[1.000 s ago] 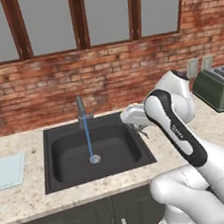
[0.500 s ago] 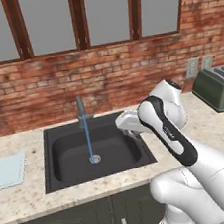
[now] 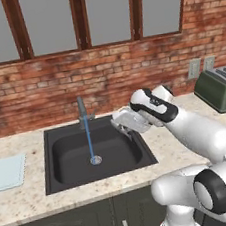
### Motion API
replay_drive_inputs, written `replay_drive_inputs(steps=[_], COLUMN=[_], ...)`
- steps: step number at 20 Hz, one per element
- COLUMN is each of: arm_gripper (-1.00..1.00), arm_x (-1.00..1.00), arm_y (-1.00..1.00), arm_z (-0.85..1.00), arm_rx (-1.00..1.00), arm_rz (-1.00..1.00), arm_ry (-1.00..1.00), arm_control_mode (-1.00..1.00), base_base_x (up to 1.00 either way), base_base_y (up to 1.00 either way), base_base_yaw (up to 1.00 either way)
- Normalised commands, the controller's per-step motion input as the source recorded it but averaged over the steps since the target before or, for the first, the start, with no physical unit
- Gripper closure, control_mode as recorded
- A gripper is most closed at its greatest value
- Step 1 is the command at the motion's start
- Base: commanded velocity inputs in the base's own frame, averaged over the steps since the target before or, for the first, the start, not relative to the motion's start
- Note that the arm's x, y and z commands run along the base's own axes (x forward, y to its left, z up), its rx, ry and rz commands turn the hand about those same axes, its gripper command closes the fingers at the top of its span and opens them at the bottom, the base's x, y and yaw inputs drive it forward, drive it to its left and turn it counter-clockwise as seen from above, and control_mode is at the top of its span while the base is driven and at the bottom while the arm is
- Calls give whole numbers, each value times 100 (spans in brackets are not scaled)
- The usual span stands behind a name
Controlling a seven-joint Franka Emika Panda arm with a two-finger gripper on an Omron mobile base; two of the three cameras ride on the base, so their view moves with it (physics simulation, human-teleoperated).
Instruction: Take the fish out of the fridge, briefly rinse it in the sink, and place it on the tray next to the sink.
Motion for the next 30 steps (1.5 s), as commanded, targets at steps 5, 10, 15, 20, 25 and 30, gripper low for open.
replay_drive_inputs(steps=[5,10,15,20,25,30], arm_gripper=[100,100,100,100,100,100], arm_x=[50,36,12,0,44,88], arm_y=[17,56,53,41,8,0], arm_z=[-3,-20,-18,-20,-14,-12], arm_rx=[8,0,0,0,0,1], arm_rz=[17,22,17,12,3,-2], arm_ry=[19,16,8,4,2,3], arm_control_mode=[-100,-100,-100,-100,-100,-100], base_base_x=[0,0,0,0,0,0], base_base_y=[0,0,0,0,0,0], base_base_yaw=[0,0,0,0,0,0])
